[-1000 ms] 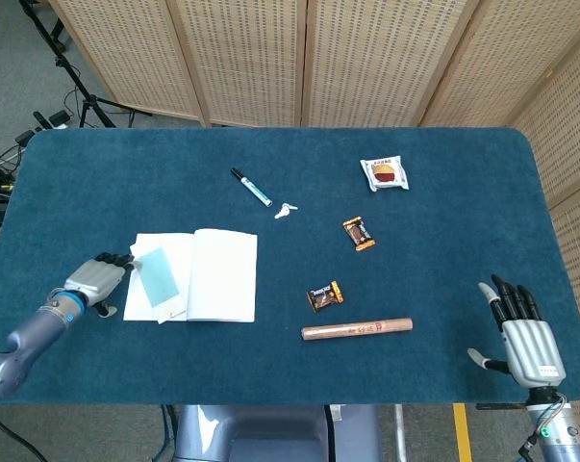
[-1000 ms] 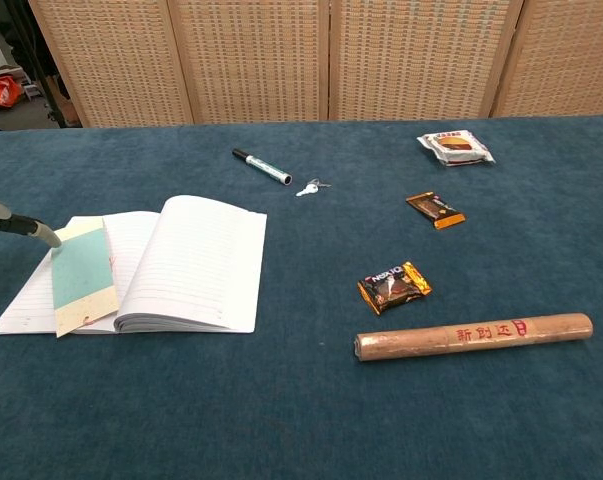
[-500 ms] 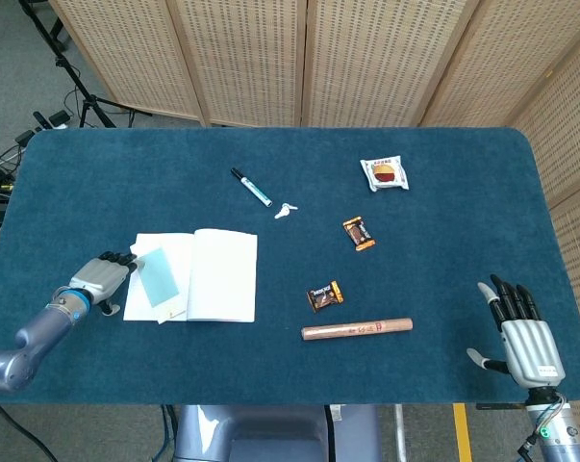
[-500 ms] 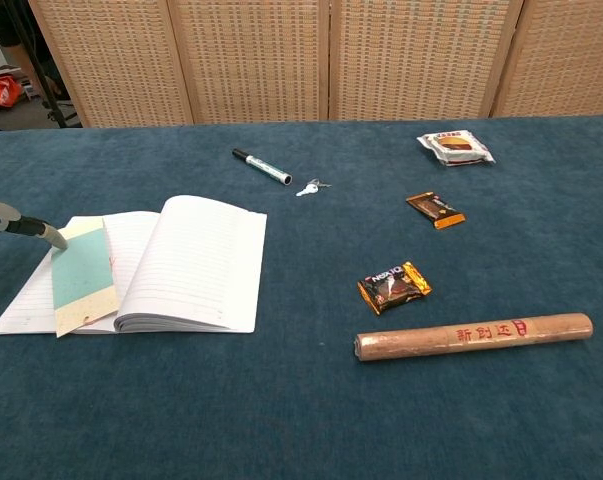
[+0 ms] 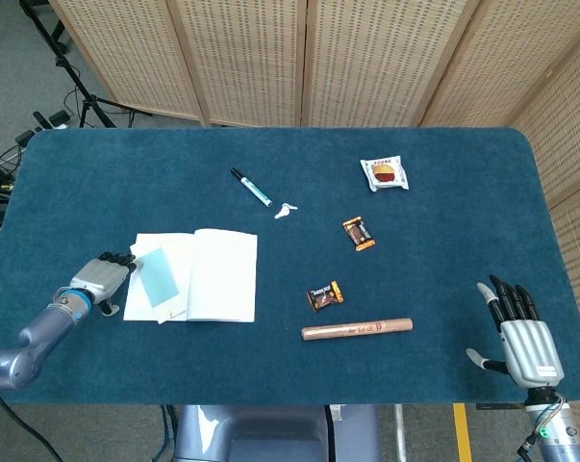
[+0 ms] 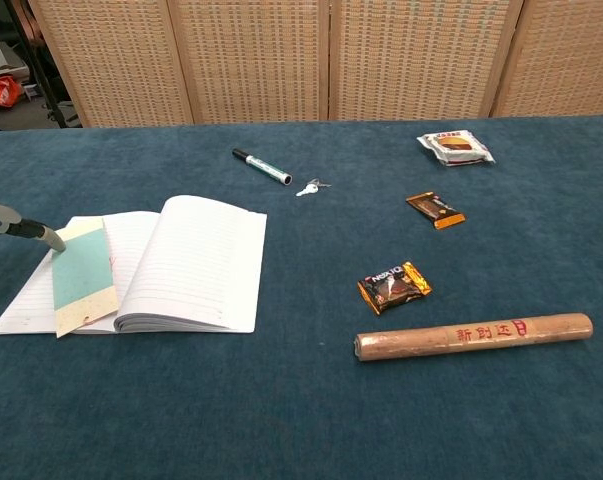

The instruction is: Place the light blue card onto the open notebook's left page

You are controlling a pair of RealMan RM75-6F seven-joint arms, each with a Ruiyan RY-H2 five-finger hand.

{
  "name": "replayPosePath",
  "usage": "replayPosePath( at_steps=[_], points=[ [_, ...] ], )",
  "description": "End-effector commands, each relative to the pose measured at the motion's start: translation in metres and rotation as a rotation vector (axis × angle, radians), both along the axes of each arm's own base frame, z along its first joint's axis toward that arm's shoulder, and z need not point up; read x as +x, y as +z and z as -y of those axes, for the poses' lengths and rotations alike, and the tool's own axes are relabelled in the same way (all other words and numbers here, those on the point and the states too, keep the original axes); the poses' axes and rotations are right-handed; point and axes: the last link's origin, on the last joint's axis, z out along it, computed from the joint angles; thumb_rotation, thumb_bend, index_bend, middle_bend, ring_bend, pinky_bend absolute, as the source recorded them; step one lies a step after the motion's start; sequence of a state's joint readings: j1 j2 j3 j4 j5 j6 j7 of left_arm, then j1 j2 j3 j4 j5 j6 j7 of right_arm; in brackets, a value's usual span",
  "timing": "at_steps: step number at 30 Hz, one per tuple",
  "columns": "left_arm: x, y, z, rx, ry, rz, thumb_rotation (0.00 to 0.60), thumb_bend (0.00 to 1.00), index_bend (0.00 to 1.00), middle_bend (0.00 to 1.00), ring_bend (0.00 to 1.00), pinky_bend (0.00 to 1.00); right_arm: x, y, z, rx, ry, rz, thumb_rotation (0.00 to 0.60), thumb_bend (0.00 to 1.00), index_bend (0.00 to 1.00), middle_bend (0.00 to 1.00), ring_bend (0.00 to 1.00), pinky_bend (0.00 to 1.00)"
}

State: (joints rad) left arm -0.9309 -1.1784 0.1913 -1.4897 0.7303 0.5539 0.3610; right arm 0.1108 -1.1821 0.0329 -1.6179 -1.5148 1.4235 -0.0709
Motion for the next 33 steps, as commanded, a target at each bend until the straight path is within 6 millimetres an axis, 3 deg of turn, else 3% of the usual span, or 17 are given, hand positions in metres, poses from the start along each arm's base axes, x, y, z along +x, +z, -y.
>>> replayPosePath(
  at_steps=[1, 33],
  points=[
    [0.0, -0.001, -0.001, 0.002, 0.0, -0.004, 0.6, 0.3, 0.0, 0.0, 0.0, 0.0, 0.0, 0.0, 0.0, 0.0, 0.0, 0.0, 0.6, 0.16, 0.0, 0.0, 0.0, 0.0],
    [0.016, -0.02, -0.014, 0.034, -0.059, -0.016, 0.6, 0.31, 0.0, 0.0, 0.0, 0.0, 0.0, 0.001, 0.001, -0.007, 0.001, 0.005, 0.6, 0.16, 0.0, 0.0, 0.0, 0.0]
  ],
)
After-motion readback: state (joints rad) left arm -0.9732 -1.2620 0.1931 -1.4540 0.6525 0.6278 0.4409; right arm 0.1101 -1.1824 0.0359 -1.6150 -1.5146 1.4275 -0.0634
